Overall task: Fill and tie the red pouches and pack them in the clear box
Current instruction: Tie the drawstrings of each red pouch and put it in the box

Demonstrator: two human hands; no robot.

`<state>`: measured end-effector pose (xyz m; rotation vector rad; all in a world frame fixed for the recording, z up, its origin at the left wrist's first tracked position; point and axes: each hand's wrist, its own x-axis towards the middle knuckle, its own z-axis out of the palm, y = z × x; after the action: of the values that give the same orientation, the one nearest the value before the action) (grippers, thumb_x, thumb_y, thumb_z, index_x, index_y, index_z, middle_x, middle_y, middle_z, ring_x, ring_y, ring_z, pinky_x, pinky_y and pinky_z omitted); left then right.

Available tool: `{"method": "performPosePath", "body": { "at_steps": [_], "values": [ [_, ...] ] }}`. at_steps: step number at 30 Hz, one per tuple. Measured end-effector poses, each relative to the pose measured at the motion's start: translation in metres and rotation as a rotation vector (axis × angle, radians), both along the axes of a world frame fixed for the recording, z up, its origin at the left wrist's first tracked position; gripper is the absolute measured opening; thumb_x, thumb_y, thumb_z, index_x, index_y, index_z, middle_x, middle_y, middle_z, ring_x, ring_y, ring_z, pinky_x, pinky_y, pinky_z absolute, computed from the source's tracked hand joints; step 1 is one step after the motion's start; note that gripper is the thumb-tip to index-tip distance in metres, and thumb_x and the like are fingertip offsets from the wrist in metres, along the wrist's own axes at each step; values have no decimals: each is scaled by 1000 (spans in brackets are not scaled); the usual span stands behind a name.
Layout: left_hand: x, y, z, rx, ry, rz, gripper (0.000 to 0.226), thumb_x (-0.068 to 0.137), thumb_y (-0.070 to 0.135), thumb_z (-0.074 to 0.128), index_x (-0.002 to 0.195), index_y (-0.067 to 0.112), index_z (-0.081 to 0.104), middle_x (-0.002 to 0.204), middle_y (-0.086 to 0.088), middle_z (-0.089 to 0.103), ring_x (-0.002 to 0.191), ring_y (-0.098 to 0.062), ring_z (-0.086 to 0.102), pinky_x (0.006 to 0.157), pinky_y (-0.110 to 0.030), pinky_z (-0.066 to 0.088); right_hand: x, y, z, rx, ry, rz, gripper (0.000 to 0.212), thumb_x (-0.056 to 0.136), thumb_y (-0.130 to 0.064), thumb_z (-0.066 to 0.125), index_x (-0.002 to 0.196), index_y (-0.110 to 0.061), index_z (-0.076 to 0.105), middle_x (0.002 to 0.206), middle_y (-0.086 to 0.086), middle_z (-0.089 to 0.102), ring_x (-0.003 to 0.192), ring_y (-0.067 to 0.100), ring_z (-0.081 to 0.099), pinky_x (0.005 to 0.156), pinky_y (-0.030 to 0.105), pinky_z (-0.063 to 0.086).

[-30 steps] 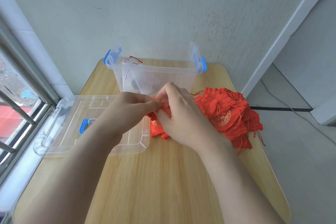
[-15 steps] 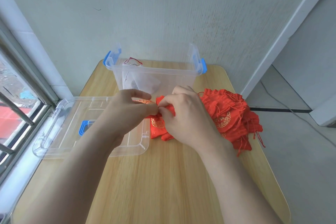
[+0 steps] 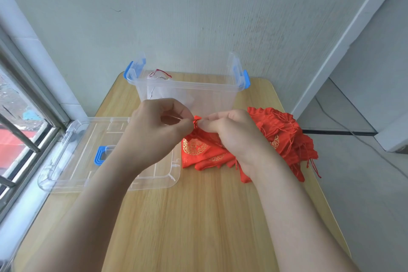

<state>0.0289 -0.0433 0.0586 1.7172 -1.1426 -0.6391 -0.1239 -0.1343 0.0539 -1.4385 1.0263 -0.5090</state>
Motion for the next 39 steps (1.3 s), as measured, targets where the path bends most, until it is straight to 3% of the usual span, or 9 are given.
{"method": "performPosePath", "body": {
  "at_steps": [3,9,14,16,19,22,29,35,39],
  "values": [
    [-1,1,2,5,-23,-43,13,87,8,78,88,20,82,87,9,81,87,-7,78,92,-41,62,1,-4,-2,42,-50,-19,12,93,-15,73,89,-13,84,75,-6,77,69,6,69,61,19,44],
    [0,0,1,-10,-31,-60,17,83,12,88,97,21,84,89,12,82,88,-3,78,86,-28,64,2,-6,-6,119,-119,-32,12,91,-18,72,80,-19,75,51,-16,47,44,2,41,59,30,27],
    [-2,-1,-2,-81,-74,-14,7,87,26,86,92,21,85,80,10,81,79,-4,77,77,-24,62,2,-7,-7,84,-133,-29,29,93,-20,71,64,-24,75,55,-17,56,49,0,51,61,28,33],
    [0,-3,-4,-41,-85,-6,11,94,28,80,86,20,82,78,7,79,78,-10,76,77,-28,62,3,-6,-5,83,-158,-17,22,94,-16,71,74,-20,79,62,-13,66,56,0,60,56,19,41],
    [3,-8,-10,103,185,-23,27,87,38,64,84,12,72,90,-6,77,95,-25,74,94,-45,60,4,-3,-2,44,-123,1,9,95,-17,73,91,-13,80,76,-5,76,66,2,67,57,13,45],
    [5,-16,-13,112,482,71,26,84,34,55,81,13,69,85,-2,73,93,-22,71,92,-46,56,3,-1,-2,-57,-48,-3,8,95,-21,76,89,-17,80,71,-11,74,63,-1,64,57,11,44],
    [7,-8,-14,-29,-91,70,33,110,37,47,91,21,70,90,11,76,92,-3,70,82,-30,53,3,2,-2,-142,-60,42,10,97,-17,76,89,-16,81,78,-8,79,77,1,73,69,12,54],
    [9,-10,-21,-22,-163,18,27,106,36,60,86,21,68,76,11,75,76,-7,73,76,-45,62,4,1,-7,-185,-7,49,16,100,-25,71,91,-19,83,91,1,81,82,4,74,63,19,56],
    [7,-10,-22,23,-85,47,26,107,32,59,89,15,67,79,8,79,75,-7,76,71,-42,65,7,-3,-16,-318,135,47,25,102,-30,64,89,-18,82,89,2,79,88,14,72,78,29,54]
  ]
}}
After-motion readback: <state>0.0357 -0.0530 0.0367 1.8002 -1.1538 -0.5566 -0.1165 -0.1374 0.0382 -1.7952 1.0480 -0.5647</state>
